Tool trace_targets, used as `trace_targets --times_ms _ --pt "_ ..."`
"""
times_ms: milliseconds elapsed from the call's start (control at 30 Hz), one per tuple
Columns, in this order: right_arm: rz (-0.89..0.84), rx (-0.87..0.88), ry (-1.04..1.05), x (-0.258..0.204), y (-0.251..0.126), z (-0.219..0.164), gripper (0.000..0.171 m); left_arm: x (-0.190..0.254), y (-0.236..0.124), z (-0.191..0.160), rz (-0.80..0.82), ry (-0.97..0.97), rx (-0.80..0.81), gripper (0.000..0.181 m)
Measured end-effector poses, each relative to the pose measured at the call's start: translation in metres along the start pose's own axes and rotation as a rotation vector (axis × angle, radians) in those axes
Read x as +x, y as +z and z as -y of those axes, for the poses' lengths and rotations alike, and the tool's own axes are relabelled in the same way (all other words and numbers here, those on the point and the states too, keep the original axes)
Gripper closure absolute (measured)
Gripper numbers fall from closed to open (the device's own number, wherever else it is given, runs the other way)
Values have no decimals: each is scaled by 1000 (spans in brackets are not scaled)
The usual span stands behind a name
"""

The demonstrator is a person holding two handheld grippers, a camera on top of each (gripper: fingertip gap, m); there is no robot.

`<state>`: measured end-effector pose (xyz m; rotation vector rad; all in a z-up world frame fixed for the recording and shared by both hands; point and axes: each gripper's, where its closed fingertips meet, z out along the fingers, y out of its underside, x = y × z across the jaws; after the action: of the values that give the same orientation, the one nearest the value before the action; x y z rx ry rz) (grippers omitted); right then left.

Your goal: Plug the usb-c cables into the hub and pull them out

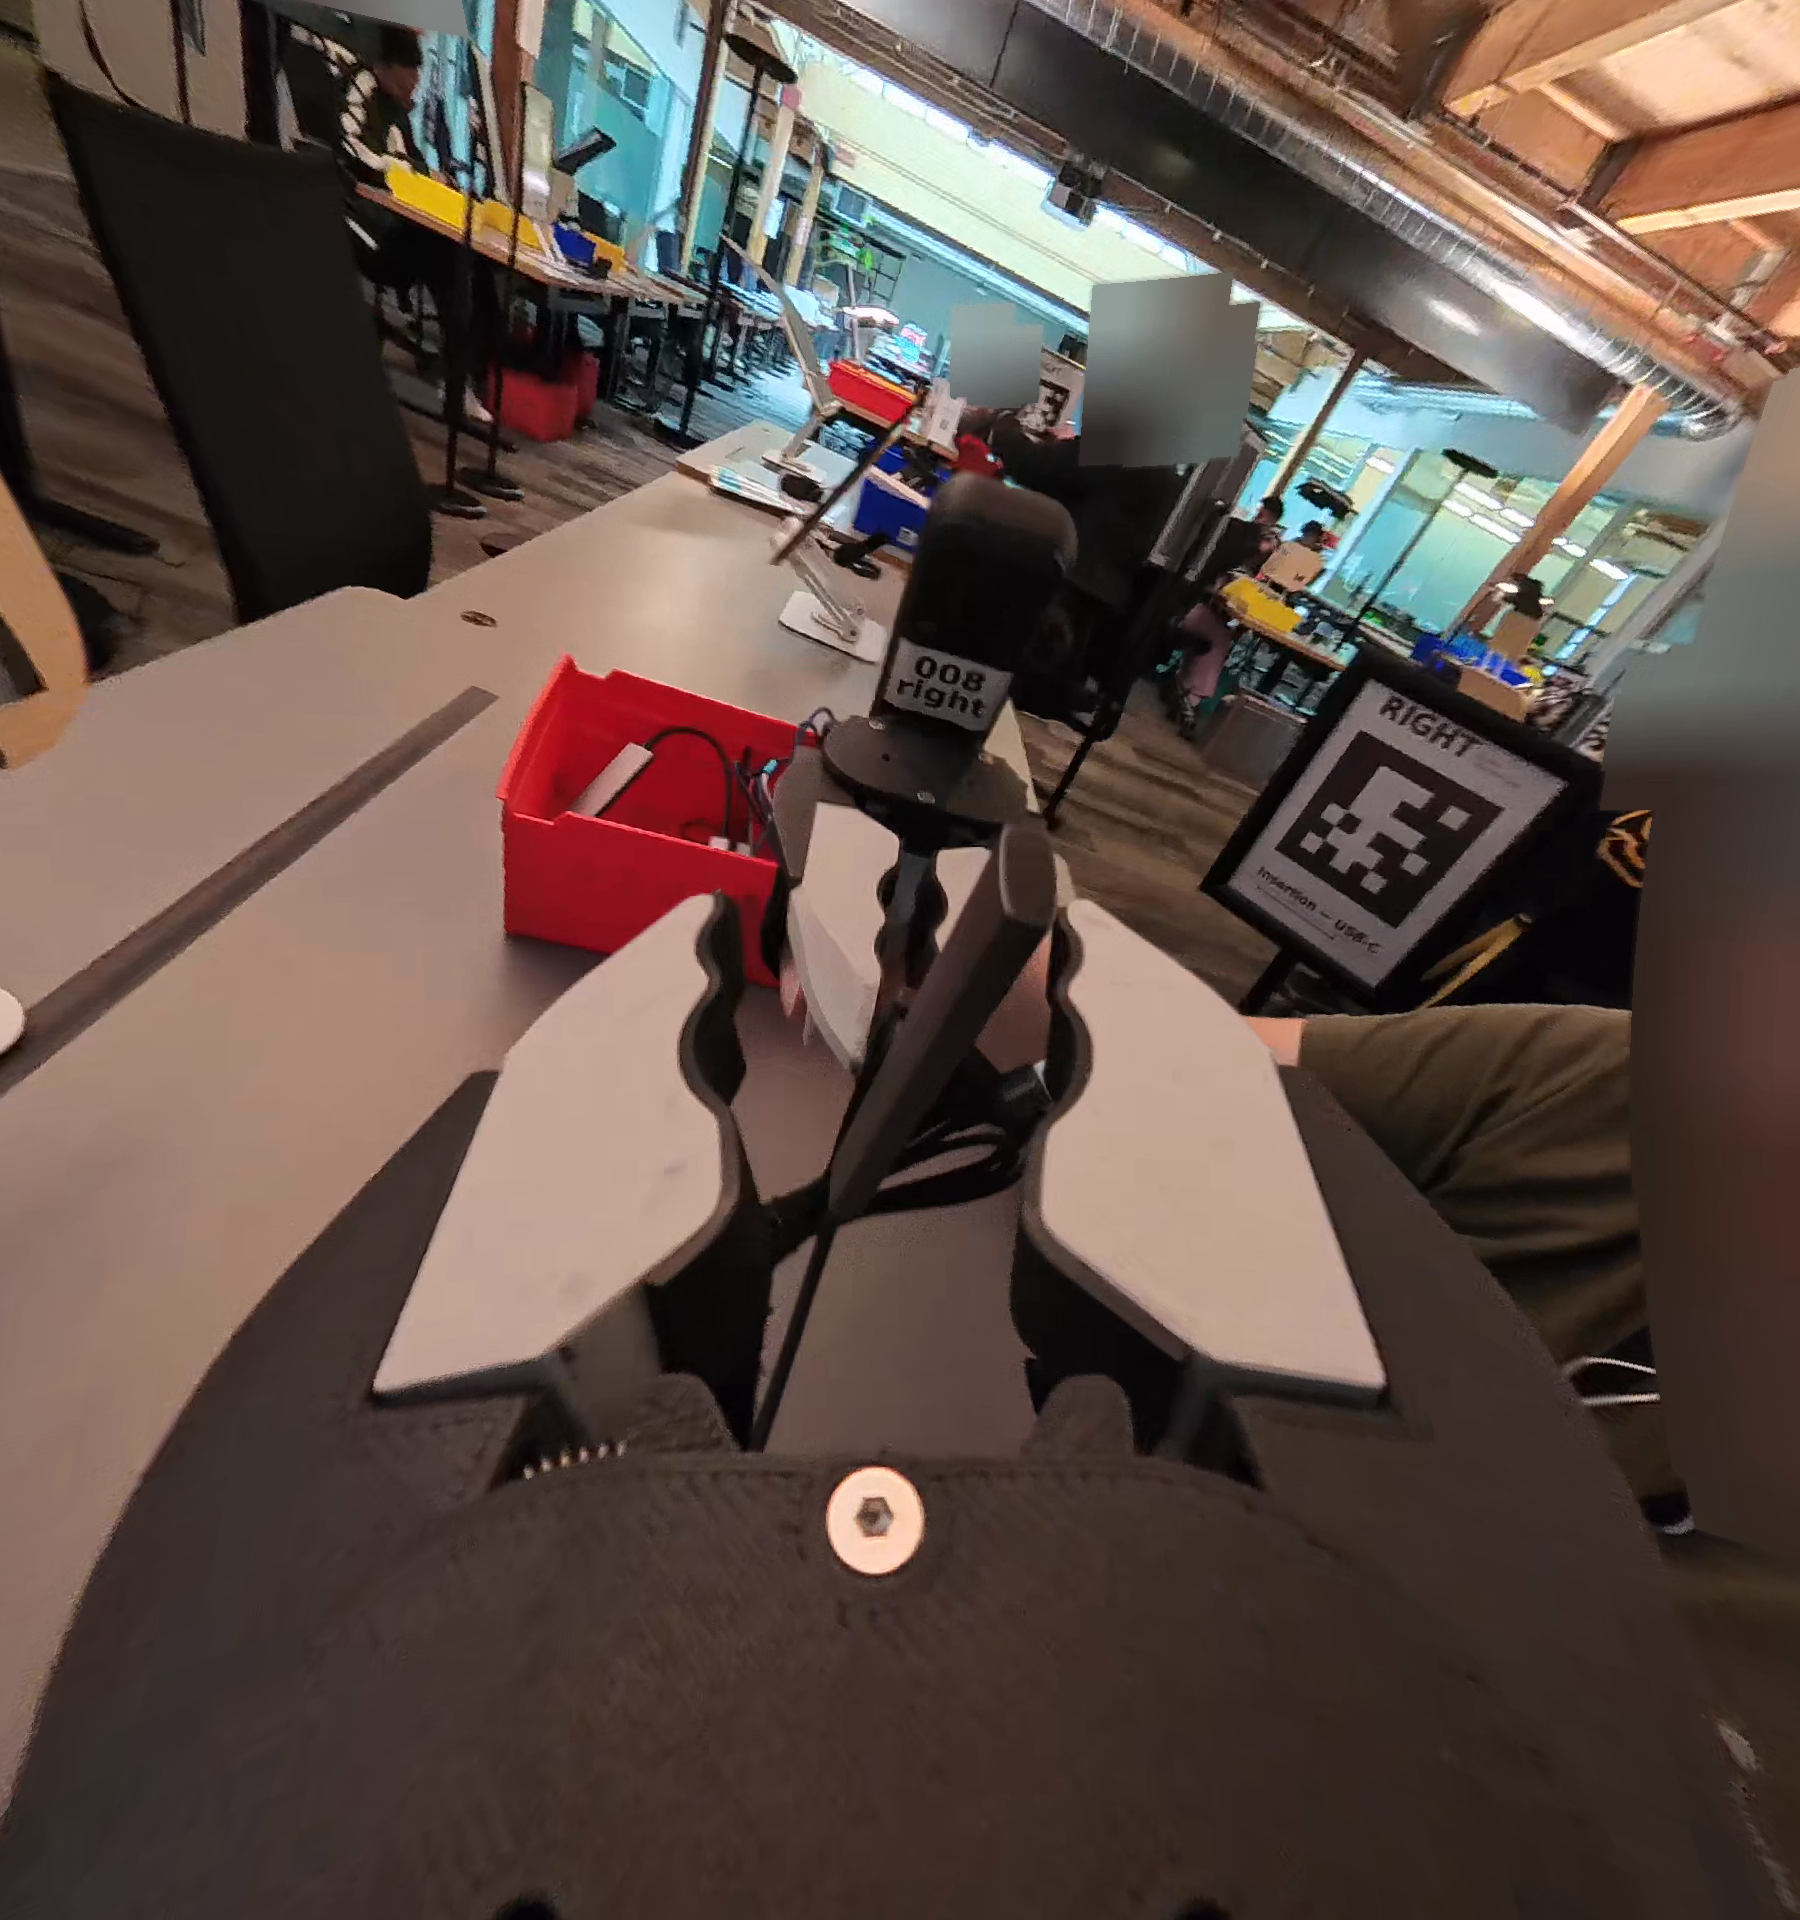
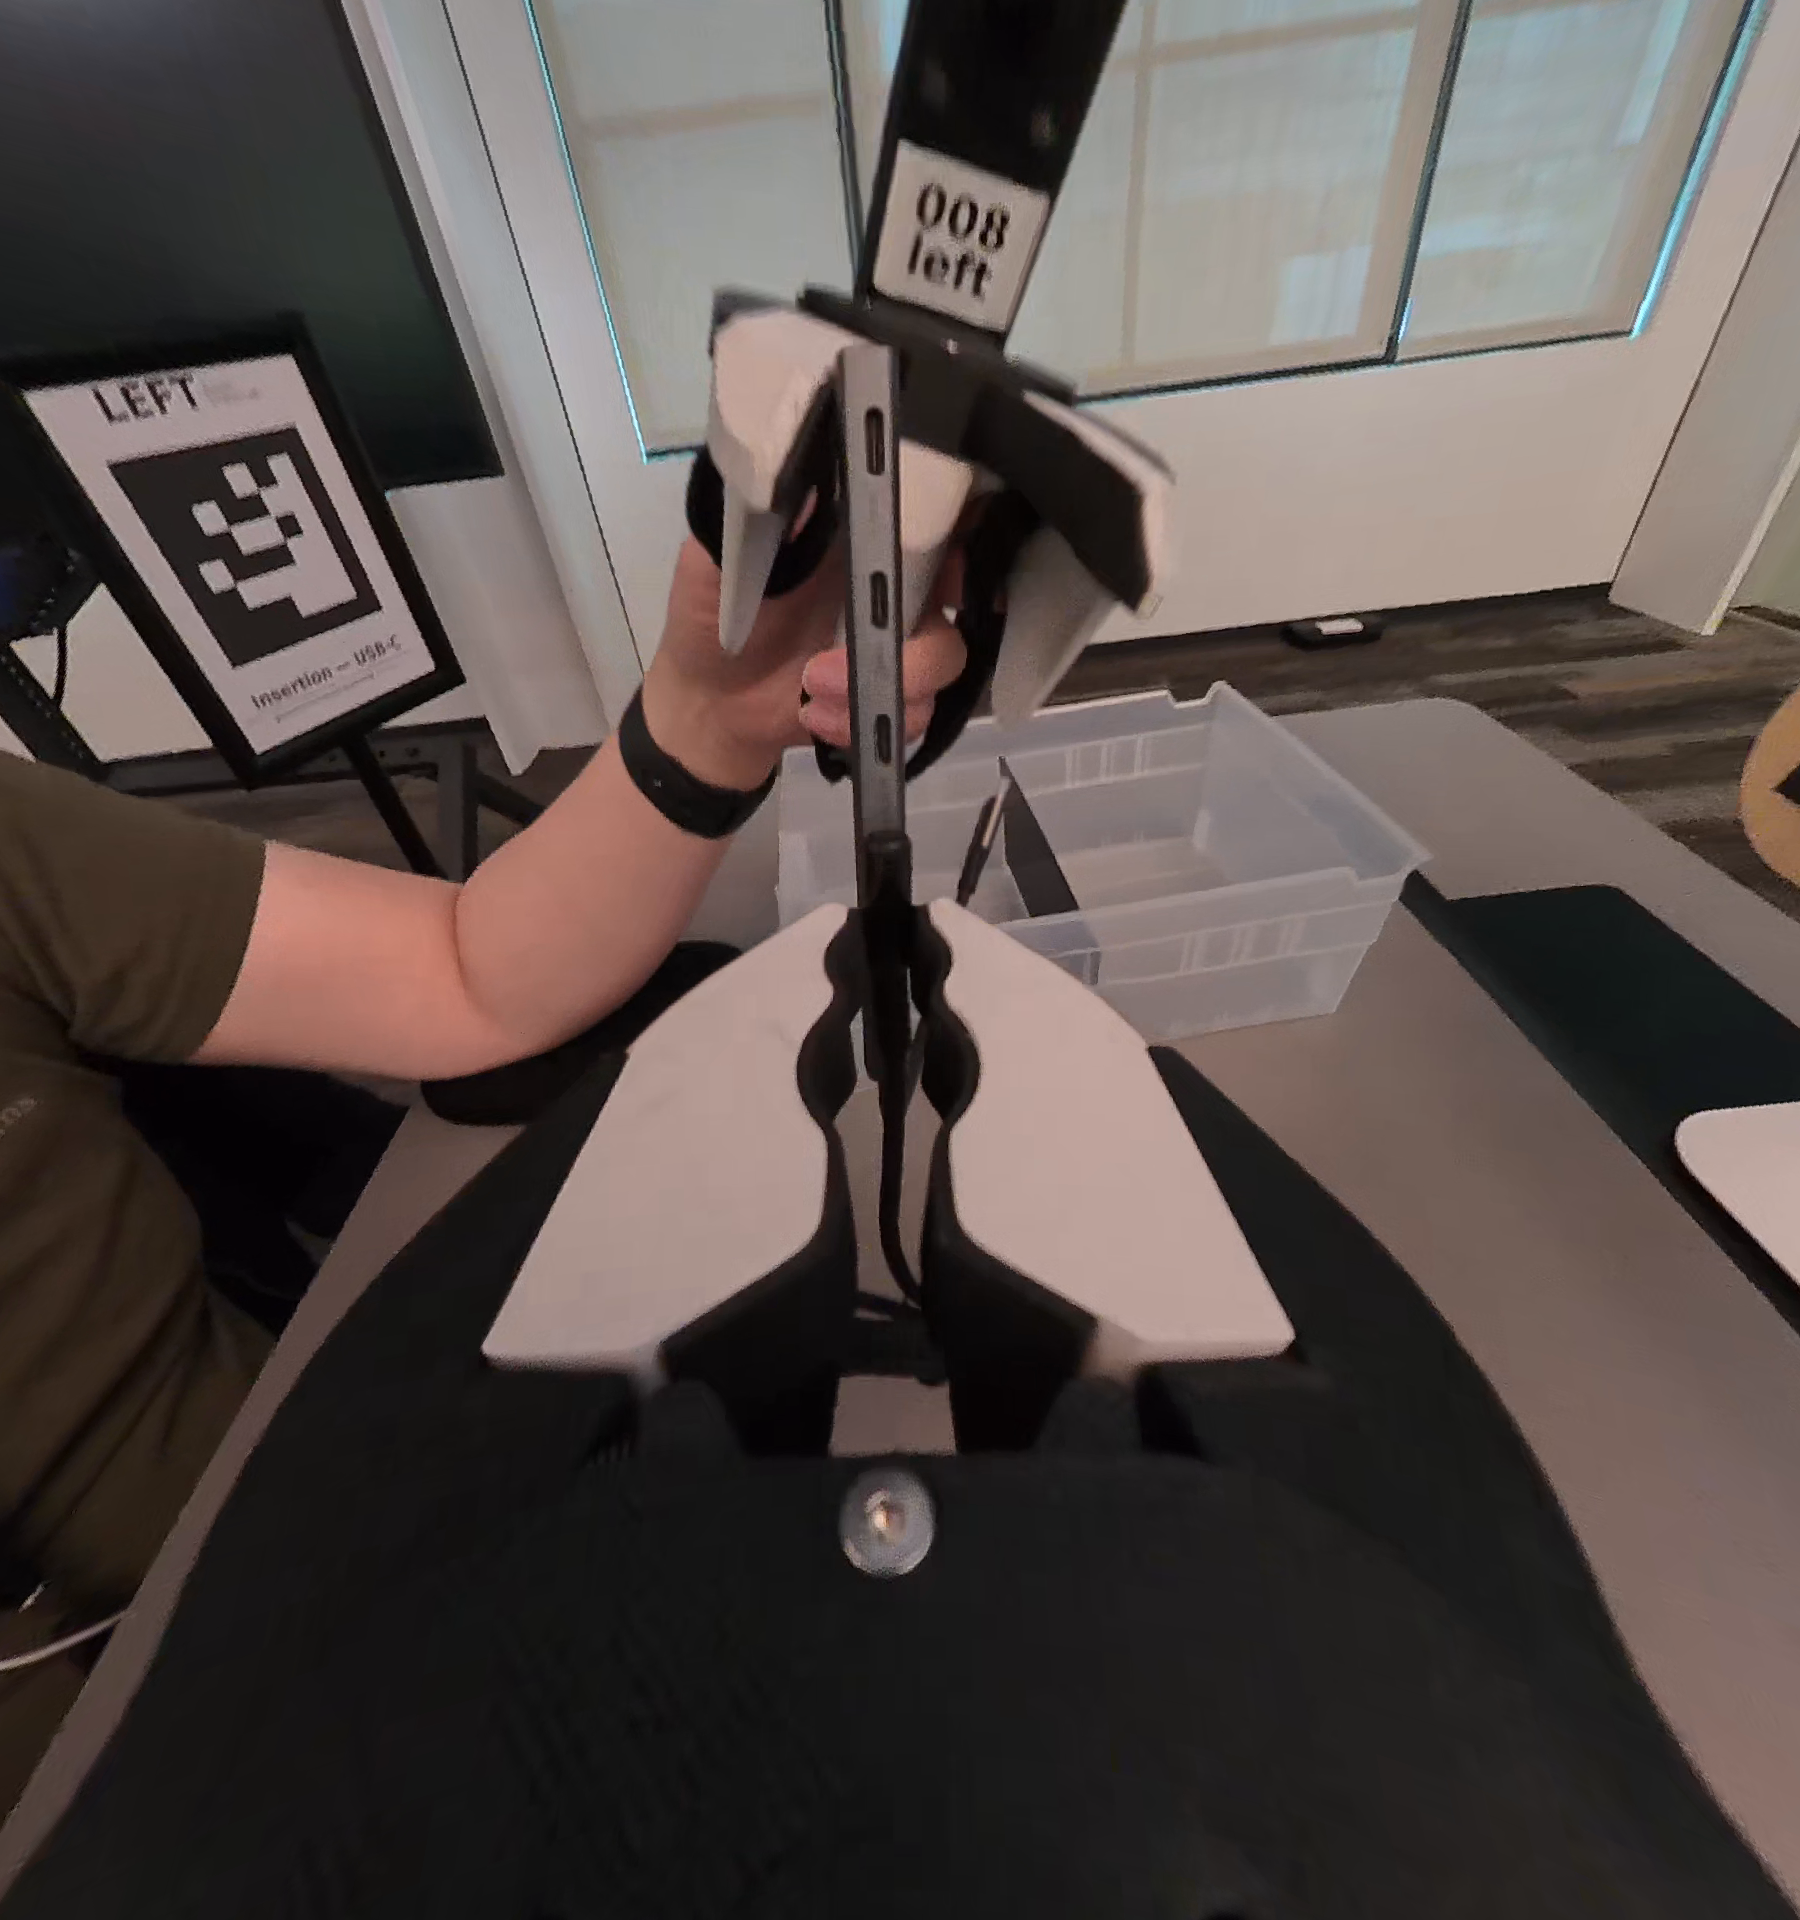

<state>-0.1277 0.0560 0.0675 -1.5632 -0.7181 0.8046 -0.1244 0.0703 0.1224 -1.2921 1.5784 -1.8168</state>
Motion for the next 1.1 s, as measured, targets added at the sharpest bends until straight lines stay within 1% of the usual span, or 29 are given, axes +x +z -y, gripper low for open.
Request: trace_targets --times_ms 100,167,200,267,300,333,400,433,500,600,733,767,800,833,1000,1067,1100 --pt "-36 50 41 9 -6 7 162 -1 4 -4 -64 -28 -2 127" --pt "-47 88 70 13 -11 11 162 0 9 -12 -92 -28 -32 124" --pt "-53 114 83 15 -13 15 162 -2 13 -19 -89 -26 -72 128" --pt "-41 149 110 16 -17 19 162 -11 23 -36 -41 -19 -161 143" --pt "-41 153 111 17 -18 19 162 -15 28 -41 -22 -17 -183 145" --pt "-50 151 104 18 -18 19 162 -16 33 -42 -27 -21 -182 147" --pt "-46 141 92 17 -17 17 162 -12 38 -41 -82 -38 -155 165" --pt "-51 151 93 18 -19 19 162 -12 39 -40 -95 -46 -142 167" --pt "-43 146 109 19 -19 17 163 -13 39 -41 -95 -41 -143 169" --pt "-51 130 119 23 -18 12 162 -17 39 -45 -37 3 -183 171" --pt "-35 167 125 22 -20 17 154 -20 38 -50 13 32 -230 172" --pt "-42 162 127 23 -19 16 155 -20 39 -51 14 35 -234 172" --pt "-51 147 129 24 -19 14 161 -20 40 -51 13 35 -235 172" --pt "-50 136 132 25 -18 12 162 -20 40 -51 19 36 -234 172" --pt "-24 157 151 22 -19 15 162 -18 40 -49 14 35 -223 171" --pt "-33 156 136 22 -18 16 162 -15 38 -48 -13 9 -218 167" --pt "-36 147 125 21 -17 15 162 -15 37 -48 -24 0 -213 169"
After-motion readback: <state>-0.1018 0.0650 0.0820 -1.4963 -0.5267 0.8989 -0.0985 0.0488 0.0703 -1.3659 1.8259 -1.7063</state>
